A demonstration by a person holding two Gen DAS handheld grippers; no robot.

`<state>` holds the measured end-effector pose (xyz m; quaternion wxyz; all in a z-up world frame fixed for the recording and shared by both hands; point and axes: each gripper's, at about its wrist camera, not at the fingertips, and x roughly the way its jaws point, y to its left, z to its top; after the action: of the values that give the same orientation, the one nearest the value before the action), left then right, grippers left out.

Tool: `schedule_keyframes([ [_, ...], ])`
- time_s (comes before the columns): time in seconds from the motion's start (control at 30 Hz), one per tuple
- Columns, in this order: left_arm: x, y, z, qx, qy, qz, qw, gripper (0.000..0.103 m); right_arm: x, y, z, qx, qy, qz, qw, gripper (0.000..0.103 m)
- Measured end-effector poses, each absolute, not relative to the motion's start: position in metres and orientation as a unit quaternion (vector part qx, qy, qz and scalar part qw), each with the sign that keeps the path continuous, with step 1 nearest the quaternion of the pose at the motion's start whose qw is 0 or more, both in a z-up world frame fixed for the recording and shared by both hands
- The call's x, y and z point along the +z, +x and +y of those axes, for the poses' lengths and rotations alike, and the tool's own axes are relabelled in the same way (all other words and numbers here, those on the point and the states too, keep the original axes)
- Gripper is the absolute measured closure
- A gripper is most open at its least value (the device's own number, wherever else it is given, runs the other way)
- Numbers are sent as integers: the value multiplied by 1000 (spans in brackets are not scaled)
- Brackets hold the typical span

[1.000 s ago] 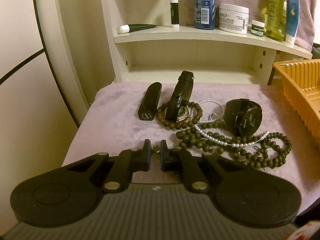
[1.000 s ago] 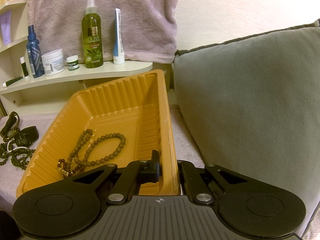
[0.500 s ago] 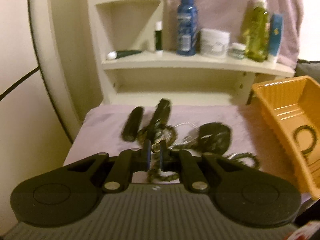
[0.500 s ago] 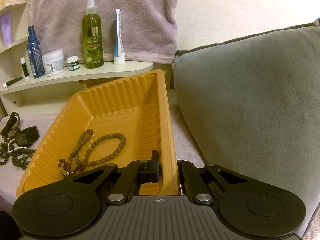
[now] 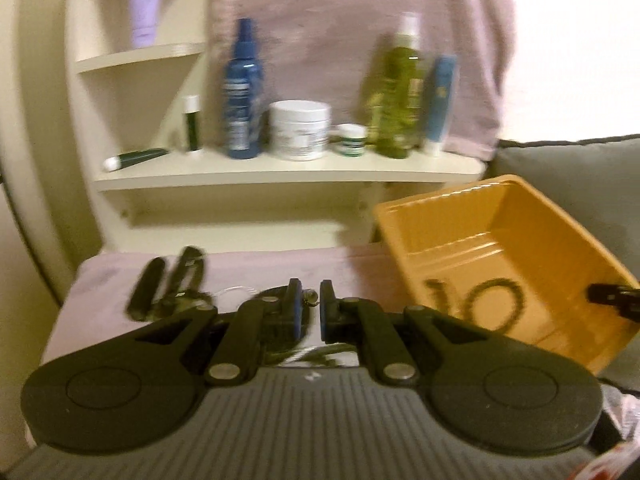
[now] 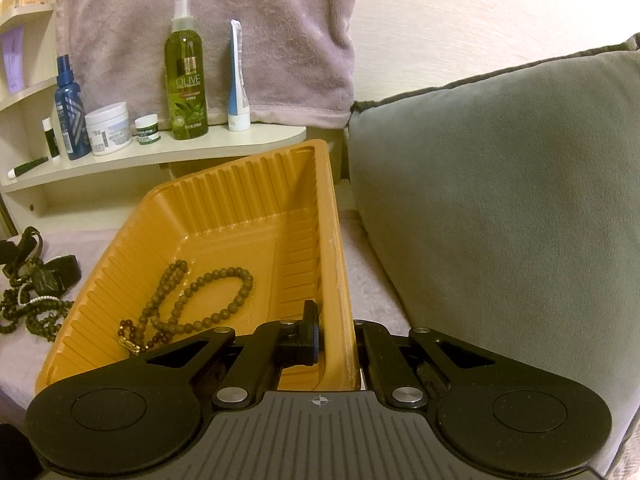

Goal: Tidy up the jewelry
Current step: 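Carry the gold earring with the left gripper into the tray, release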

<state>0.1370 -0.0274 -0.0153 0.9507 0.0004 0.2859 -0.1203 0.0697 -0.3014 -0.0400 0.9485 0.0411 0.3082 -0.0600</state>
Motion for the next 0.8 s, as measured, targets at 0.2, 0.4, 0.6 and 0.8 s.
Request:
schedule_keyframes([
  [0.2, -11, 130, -63, -172, 8, 282, 944, 96, -40, 69, -301, -60, 42, 308, 949, 100],
  [0.4, -11, 123, -91, -217, 19, 282, 934, 96, -40, 69, -301, -60, 43, 308, 948, 100],
  [0.6, -14, 117, -106, -245, 26, 286, 926, 96, -40, 70, -302, -59, 44, 308, 949, 100],
  [0.8, -20, 113, -117, -263, 30, 296, 918, 96, -40, 69, -302, -59, 44, 307, 949, 100],
])
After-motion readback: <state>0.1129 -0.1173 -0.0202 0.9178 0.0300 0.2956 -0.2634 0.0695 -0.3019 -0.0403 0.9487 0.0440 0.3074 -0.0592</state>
